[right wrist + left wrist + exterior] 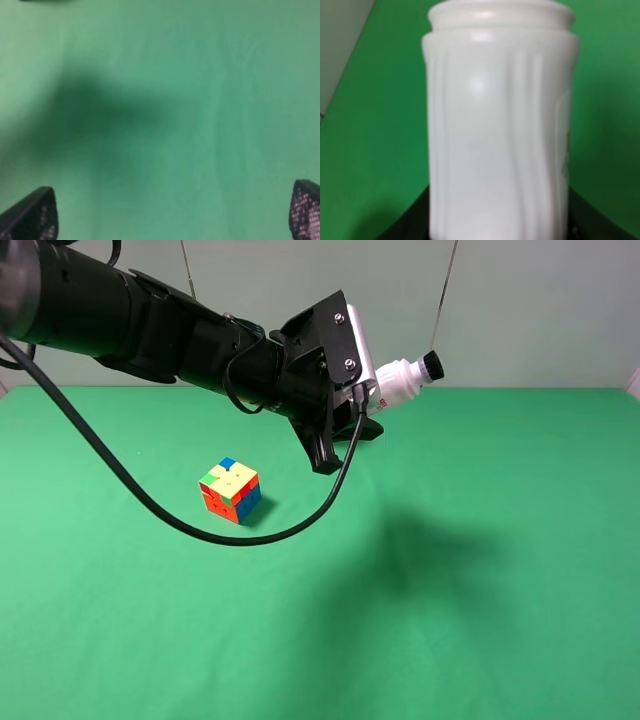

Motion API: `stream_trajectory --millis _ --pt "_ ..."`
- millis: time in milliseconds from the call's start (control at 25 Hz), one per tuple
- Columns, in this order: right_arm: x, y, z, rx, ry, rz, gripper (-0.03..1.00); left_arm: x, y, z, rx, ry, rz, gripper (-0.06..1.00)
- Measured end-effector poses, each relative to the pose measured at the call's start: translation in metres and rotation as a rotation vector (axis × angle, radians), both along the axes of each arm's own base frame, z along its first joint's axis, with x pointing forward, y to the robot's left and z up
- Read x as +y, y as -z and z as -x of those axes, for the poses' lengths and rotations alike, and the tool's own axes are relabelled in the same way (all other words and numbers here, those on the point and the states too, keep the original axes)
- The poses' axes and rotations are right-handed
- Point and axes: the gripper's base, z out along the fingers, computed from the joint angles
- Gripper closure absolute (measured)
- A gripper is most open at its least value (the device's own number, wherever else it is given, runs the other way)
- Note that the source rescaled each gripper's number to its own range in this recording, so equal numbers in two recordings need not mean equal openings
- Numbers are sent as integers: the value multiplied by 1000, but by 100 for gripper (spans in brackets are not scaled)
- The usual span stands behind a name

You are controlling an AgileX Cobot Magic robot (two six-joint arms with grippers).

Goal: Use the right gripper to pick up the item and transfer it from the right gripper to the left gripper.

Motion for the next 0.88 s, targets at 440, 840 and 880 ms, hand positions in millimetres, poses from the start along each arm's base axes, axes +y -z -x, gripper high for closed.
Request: stream_trajectory --millis 440,840,880 --pt "-6 -3 29 -197 190 -23 -3 0 0 0 0 0 0 94" --pt "-6 -3 29 -199 293 -12 -3 0 0 0 1 -1 0 94" --pt "-6 -3 29 -199 293 -12 -3 0 0 0 1 -1 1 94"
